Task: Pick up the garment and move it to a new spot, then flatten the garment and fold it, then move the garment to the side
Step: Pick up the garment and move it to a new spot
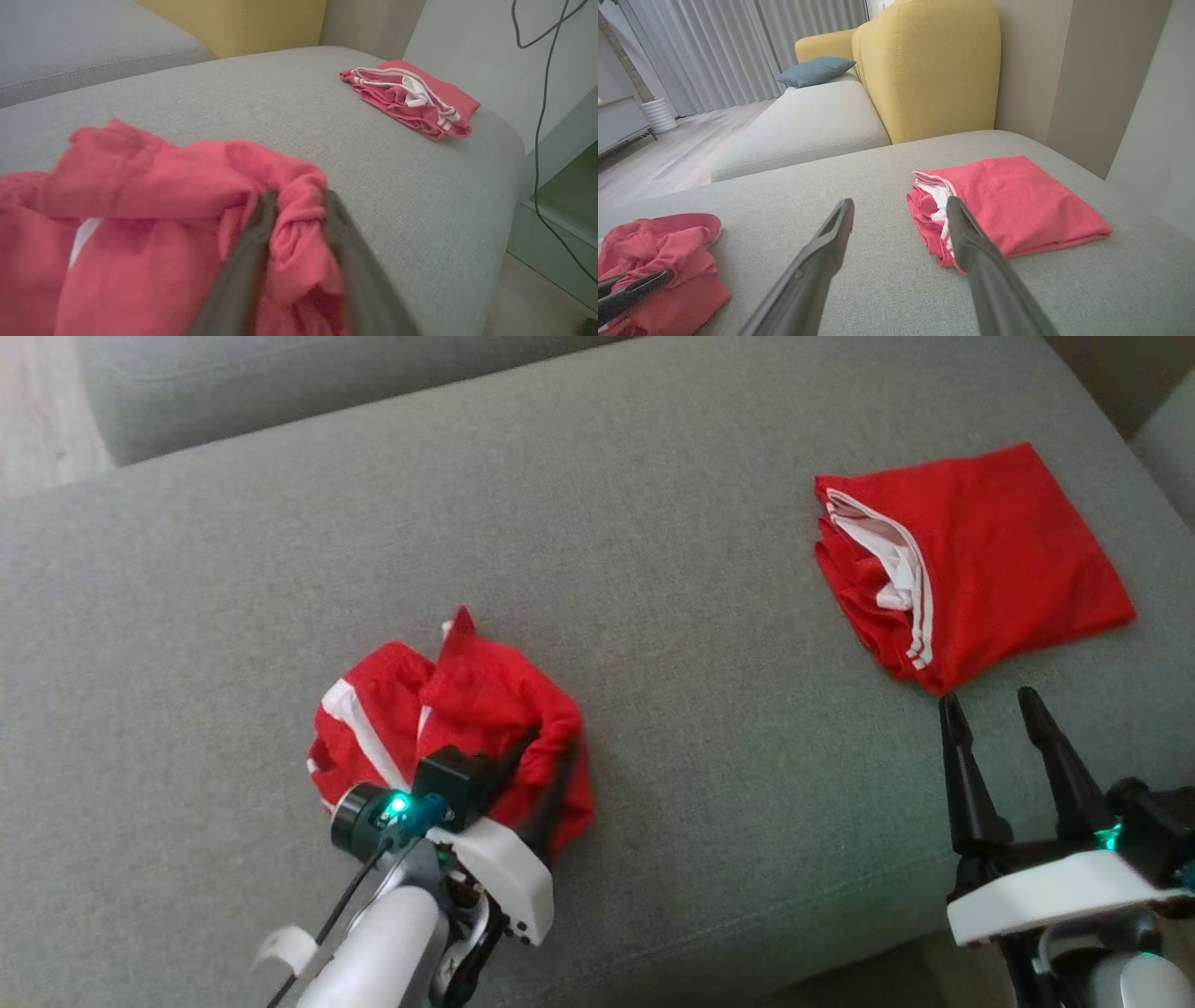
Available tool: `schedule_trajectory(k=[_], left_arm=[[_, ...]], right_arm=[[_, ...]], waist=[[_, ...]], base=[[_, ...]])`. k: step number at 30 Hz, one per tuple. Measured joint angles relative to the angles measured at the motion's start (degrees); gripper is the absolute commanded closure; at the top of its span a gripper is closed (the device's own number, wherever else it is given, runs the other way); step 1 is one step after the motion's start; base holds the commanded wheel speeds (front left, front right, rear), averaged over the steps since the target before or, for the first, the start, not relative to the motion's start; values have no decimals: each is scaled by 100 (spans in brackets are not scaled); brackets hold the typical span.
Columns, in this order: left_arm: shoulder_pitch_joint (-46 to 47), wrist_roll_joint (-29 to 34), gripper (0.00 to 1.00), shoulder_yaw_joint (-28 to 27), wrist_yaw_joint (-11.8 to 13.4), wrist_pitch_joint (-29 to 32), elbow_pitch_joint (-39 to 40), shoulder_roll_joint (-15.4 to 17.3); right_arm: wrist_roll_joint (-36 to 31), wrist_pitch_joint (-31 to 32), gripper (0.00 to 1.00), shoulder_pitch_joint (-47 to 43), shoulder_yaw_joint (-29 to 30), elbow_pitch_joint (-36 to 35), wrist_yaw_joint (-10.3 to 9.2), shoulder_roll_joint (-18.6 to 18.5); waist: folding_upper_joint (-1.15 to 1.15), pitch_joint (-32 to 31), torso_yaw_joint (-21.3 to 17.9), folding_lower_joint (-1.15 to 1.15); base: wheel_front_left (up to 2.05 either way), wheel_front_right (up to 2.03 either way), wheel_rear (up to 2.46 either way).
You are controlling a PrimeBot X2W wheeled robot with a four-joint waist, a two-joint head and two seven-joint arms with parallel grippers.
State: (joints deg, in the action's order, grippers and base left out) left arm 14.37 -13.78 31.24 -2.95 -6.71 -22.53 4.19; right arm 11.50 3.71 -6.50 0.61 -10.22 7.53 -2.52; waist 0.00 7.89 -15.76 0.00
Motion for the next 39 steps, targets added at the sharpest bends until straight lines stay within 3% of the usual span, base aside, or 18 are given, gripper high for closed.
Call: schedule_trajectory(k=[8, 21, 28, 39], left_arm=[[-5, 112, 0, 54, 264, -470, 539, 5], [-585, -46, 0, -1047, 1105, -701, 1303, 536], [-1090, -152, 0, -1295, 1202, -700, 1635, 808], [-1643, -141, 0, -1147, 1330, -541, 2130, 890]], right_arm=[[-45, -19, 0, -2, 56, 62, 0, 0], [-189, 194, 0, -21, 132, 77, 0, 2], [-260, 305, 0, -170, 141, 105, 0, 2], [-286, 488, 0, -411, 141, 44, 0, 3]], waist=[[0, -98, 304, 0], [0, -470, 1395, 0], [0, -713, 1687, 0], [0, -968, 1661, 0]], base=[[0, 0, 0], [0, 0, 0], [0, 0, 0], [0, 0, 0]])
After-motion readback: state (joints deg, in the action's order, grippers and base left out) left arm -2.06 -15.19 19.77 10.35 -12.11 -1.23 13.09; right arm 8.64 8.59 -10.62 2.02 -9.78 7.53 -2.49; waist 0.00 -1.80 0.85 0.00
